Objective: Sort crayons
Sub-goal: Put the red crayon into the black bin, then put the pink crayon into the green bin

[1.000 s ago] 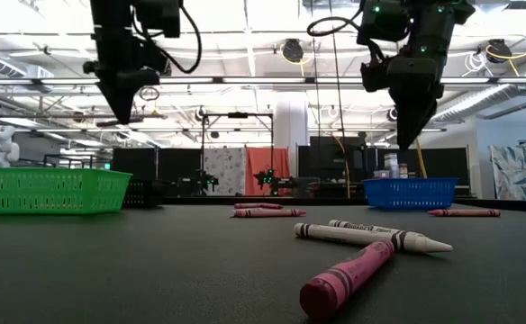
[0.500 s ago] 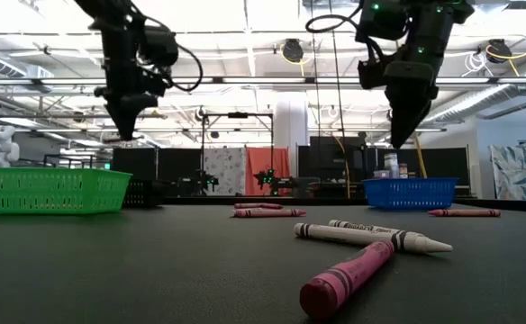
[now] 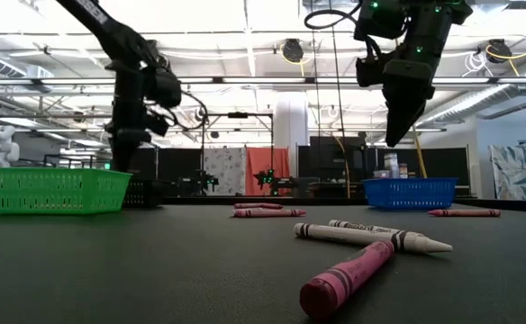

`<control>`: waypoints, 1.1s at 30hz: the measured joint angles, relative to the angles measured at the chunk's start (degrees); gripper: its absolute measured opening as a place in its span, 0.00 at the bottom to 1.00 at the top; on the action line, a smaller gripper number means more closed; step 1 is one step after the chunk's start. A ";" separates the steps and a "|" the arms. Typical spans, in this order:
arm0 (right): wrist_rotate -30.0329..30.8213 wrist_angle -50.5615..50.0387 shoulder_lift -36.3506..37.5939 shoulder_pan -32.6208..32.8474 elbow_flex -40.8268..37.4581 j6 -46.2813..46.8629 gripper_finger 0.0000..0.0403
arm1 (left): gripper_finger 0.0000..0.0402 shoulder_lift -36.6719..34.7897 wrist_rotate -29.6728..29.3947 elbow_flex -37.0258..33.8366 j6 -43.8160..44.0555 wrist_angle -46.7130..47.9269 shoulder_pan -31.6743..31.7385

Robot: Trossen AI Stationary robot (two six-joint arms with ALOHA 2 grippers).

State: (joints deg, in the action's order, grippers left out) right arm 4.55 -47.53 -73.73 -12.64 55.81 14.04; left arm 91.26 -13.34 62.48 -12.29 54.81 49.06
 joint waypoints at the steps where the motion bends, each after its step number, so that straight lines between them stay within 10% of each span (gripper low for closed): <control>1: -0.04 0.00 0.00 0.00 0.00 0.02 0.33 | 0.02 0.81 0.00 0.00 -0.21 -0.12 0.12; 20: -0.06 7.50 0.00 0.00 -0.02 -5.51 0.33 | 0.03 7.04 0.20 0.00 -3.66 -5.11 0.05; 33: -0.06 10.62 0.00 -0.02 -0.02 -5.88 0.33 | 0.22 7.04 0.17 0.00 -3.10 -6.43 -0.03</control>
State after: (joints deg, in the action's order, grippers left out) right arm 4.49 -36.91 -73.73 -12.66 55.79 8.17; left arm 98.30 -13.17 62.48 -15.39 48.38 49.03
